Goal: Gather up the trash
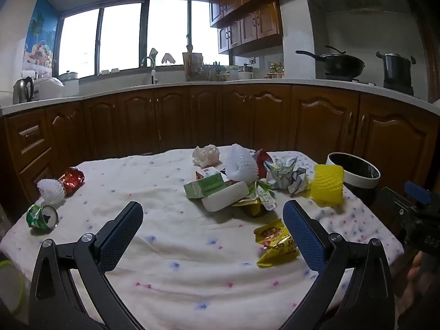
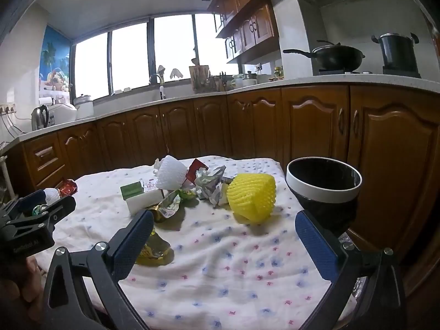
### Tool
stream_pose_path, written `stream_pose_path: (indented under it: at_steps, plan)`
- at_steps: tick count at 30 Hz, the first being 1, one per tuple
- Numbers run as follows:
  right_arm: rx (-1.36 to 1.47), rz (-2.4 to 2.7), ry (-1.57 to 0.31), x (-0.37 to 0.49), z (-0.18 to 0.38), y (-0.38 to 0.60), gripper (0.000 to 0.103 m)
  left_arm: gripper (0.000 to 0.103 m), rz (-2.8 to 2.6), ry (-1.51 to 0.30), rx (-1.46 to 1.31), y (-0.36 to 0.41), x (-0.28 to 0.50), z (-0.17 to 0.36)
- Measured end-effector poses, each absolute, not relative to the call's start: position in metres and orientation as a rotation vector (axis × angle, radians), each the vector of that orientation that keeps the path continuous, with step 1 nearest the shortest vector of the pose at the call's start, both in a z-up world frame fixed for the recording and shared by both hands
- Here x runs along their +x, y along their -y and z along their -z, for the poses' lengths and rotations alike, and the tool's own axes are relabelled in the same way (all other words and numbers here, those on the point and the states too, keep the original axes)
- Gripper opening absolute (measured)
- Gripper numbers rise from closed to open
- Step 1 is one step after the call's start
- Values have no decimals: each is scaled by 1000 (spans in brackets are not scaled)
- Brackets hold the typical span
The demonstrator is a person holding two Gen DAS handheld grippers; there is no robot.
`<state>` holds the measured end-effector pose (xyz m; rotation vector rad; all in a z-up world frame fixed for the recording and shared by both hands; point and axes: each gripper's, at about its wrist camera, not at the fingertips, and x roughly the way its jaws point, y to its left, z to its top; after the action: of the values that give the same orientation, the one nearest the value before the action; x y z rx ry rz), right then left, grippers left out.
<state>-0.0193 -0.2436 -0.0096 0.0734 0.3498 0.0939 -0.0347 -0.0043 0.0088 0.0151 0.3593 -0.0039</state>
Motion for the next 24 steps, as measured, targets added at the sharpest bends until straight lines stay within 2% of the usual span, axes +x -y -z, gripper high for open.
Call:
stream_pose_path:
  at_steps: [24]
  plan:
    - [66,-95,-348,-20,7,242,103,103,9,-371,2,2,-34,-7]
